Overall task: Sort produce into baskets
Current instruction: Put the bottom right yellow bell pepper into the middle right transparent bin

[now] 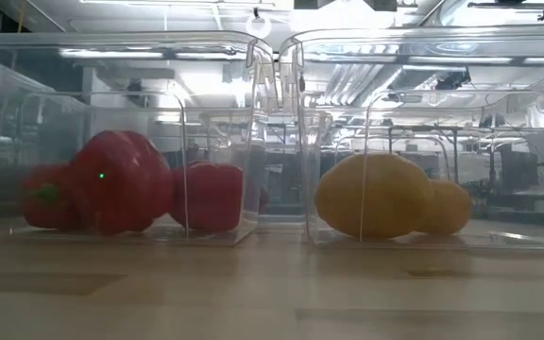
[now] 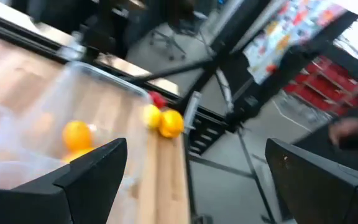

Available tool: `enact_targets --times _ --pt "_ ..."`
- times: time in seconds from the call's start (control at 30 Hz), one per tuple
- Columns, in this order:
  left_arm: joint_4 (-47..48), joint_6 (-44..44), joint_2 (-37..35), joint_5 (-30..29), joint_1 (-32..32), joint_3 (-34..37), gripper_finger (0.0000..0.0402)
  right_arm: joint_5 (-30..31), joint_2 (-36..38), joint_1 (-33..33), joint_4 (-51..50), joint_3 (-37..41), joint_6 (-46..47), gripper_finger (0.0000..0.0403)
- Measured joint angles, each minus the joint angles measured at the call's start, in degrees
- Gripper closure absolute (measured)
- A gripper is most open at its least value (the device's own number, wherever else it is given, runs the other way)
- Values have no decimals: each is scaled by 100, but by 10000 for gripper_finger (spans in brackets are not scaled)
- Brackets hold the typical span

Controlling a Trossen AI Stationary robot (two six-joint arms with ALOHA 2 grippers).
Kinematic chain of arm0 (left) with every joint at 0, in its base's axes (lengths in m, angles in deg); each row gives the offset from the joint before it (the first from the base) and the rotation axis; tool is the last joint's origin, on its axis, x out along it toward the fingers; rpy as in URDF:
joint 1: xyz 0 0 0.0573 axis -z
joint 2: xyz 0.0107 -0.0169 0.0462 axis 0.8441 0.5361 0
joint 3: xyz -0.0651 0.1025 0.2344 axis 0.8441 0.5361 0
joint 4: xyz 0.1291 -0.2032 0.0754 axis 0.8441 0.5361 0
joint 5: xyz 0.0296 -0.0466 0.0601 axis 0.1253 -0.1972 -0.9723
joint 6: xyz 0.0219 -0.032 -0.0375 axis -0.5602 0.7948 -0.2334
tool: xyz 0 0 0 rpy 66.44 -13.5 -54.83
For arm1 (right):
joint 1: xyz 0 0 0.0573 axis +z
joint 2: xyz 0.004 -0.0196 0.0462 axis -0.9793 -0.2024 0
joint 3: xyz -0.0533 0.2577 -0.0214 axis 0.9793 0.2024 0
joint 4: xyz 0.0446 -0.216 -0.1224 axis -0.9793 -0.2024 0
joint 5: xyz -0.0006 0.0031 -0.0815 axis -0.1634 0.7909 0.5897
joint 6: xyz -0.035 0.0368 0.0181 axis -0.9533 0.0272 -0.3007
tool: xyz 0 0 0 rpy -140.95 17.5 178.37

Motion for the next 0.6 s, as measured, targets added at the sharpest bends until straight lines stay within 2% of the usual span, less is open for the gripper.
enact_targets --times 0.1,0.2,0.4,0.6 --pt "24 154 190 38 207 -2 30 196 393 384 -743 33 156 6" --pt "218 253 174 -56 280 -2 30 355 582 889 -1436 33 822 6" --pt "279 65 -208 -878 198 -4 30 926 341 2094 -2462 39 2686 6" --pt "274 -168 -671 -1386 76 -9 30 -501 -318 3209 -2625 46 3797 6"
